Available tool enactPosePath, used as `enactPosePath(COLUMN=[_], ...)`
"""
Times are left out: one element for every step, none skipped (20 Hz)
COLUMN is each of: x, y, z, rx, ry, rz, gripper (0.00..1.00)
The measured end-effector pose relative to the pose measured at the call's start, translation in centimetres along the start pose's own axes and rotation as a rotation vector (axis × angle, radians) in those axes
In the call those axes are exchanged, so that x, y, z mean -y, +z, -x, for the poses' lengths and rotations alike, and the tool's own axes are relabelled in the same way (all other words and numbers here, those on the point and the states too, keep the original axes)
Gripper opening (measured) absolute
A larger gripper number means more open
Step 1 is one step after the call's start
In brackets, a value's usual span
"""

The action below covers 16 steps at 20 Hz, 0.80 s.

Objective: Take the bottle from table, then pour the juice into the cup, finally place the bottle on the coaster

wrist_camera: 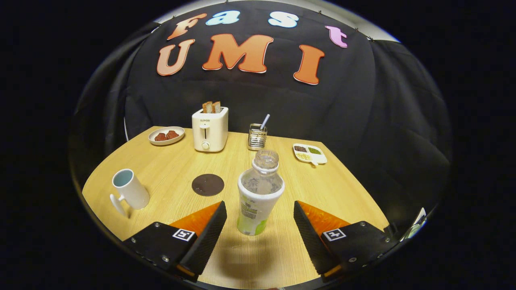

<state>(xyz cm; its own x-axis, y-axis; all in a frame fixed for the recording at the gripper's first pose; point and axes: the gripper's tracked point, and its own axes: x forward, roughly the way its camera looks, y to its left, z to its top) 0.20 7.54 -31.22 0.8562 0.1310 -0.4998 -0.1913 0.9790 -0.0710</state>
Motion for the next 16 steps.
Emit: enactPosePath(x=[-0.1, -0.1, 0.0, 0.0, -0.1, -0.2, -0.2, -0.3, -0.5, -0.7, -1.0, -1.1, -1.2, -1.4, -1.4, -1.5], y=[-0.4, -0.7, -1.1, -1.1, -1.3, -1.4, -1.7, -1.6, -1.6, -1.5, -1.6, -1.4, -1.3, -1.4, -1.3, -0.8], z=[-0.6, -1.3, -1.9, -2.6, -3.1, -3.6, -4.1, -4.6, -5.1, -5.5, -5.7, -5.9, -6.1, -6.1, -5.7, -5.3], rx=[-0.009, -0.018, -0.028, -0.030, -0.036, -0.044, -0.054, -0.057, -0.058, -0.060, -0.067, -0.070, -0.071, -0.093, -0.107, -0.108], ry=[0.002, 0.000, -0.003, -0.005, -0.006, -0.006, 0.002, 0.004, 0.006, 0.010, 0.022, 0.021, 0.020, 0.023, 0.015, 0.010], rz=[-0.016, -0.030, -0.044, -0.060, -0.074, -0.090, -0.105, -0.118, -0.130, -0.143, -0.159, -0.173, -0.174, -0.165, -0.157, -0.147], gripper=[0.99, 0.99, 0.99, 1.00, 0.99, 0.99, 0.99, 0.99, 0.98, 0.94, 0.89, 0.78, 0.66, 0.62, 0.60, 0.55])
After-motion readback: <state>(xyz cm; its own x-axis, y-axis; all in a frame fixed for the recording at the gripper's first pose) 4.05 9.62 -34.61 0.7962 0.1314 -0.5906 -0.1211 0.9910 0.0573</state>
